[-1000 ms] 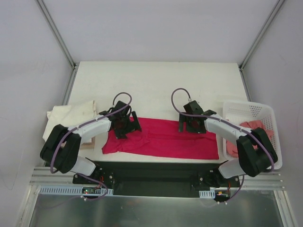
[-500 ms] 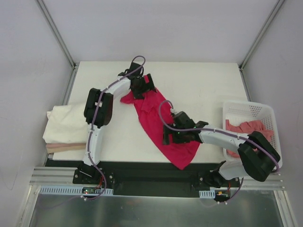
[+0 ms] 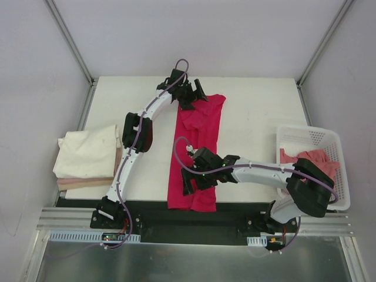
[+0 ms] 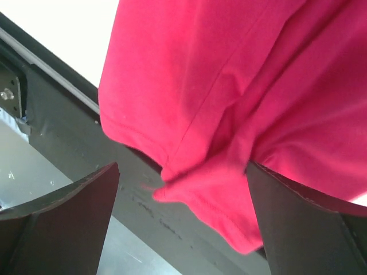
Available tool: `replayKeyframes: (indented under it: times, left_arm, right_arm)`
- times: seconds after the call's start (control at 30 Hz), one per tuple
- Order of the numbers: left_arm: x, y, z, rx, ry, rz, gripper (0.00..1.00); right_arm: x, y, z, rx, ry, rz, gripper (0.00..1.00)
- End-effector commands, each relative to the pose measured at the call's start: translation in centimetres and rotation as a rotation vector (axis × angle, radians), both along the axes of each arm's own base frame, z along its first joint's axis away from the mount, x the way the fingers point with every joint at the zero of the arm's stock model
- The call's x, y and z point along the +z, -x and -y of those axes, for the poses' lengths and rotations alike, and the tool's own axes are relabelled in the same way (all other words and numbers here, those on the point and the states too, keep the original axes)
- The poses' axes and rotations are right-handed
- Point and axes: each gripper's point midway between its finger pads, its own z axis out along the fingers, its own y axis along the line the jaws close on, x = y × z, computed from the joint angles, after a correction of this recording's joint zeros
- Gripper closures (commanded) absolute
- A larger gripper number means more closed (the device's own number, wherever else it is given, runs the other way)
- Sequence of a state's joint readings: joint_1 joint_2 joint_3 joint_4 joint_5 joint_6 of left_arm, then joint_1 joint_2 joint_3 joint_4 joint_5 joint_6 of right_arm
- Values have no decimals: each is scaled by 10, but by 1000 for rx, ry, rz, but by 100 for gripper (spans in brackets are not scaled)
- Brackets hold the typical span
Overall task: Fold and stack the t-shirts
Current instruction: Rotate the tshirt 90 degrees
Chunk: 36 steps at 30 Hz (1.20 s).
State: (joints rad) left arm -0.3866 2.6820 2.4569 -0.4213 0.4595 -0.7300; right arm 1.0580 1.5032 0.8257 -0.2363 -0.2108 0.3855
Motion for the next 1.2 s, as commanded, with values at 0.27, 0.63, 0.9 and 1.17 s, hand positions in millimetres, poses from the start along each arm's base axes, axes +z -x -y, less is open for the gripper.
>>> replayKeyframes:
  times: [0.27, 0.63, 0.9, 1.17]
  left_arm:
    - [-40, -39, -64, 424, -143, -96, 1]
    - [31, -62, -59, 381, -42, 64, 1]
    - [145, -28, -54, 246, -37, 261, 1]
    - [211, 96, -56, 48, -10, 281, 1]
  right_arm:
    - [61, -25, 43, -137, -10, 198, 4]
    - [68, -51, 105, -345, 60, 285, 4]
    - [74, -44, 111, -369, -44, 299, 4]
    - [58, -24, 102, -335, -121, 211, 4]
